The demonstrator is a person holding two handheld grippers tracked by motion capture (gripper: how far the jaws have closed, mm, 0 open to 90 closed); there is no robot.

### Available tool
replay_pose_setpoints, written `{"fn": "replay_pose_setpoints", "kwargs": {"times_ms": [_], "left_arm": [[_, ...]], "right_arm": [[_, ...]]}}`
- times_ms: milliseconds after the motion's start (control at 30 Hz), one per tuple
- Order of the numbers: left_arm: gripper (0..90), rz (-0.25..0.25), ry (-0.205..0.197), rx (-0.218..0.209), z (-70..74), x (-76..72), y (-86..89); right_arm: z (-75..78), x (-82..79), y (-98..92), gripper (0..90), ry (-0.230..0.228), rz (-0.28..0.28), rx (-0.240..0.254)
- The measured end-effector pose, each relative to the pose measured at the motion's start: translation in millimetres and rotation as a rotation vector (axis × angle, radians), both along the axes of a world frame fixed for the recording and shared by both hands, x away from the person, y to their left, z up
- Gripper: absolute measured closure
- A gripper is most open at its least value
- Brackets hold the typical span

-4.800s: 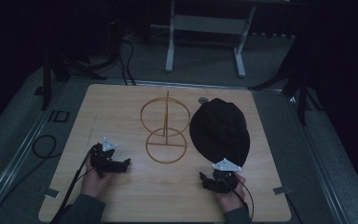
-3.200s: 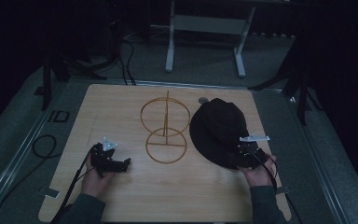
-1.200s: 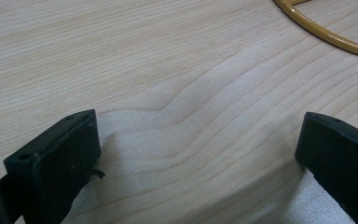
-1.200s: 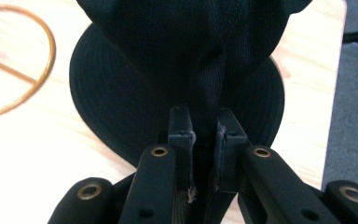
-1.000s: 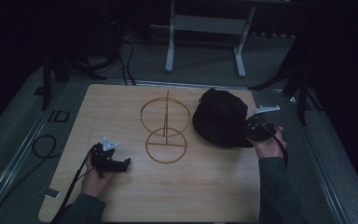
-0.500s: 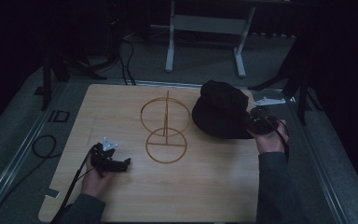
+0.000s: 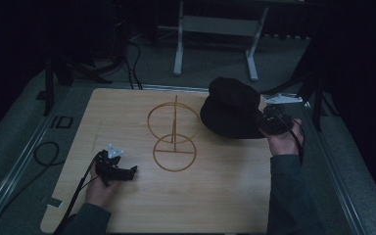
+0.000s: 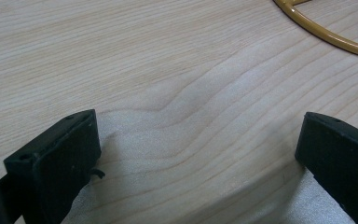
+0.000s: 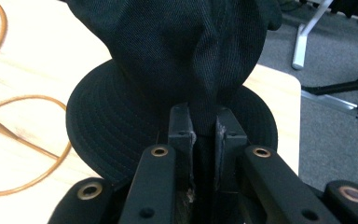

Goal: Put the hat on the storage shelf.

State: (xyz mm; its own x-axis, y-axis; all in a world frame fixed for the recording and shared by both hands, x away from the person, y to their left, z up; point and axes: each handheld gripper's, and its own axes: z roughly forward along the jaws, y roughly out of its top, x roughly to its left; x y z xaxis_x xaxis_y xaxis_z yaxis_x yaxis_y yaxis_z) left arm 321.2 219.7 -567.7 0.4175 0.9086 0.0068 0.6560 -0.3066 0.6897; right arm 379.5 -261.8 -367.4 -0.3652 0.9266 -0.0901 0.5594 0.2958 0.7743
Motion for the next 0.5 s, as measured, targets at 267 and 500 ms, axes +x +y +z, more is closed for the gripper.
{"fn": "replay_pose_setpoints", "kwargs": {"times_ms": [267, 500], "left_arm": [[0.3, -0.002, 0.003, 0.0, 0.3, 0.0, 0.1], [0.3, -0.002, 0.003, 0.0, 0.3, 0.0, 0.1]], "right_arm": [[13.2, 2.7, 6.0, 80.5, -0.023, 0.007, 0.001], [18.7, 5.1, 10.9, 80.5, -0.031, 0.014, 0.004]]}}
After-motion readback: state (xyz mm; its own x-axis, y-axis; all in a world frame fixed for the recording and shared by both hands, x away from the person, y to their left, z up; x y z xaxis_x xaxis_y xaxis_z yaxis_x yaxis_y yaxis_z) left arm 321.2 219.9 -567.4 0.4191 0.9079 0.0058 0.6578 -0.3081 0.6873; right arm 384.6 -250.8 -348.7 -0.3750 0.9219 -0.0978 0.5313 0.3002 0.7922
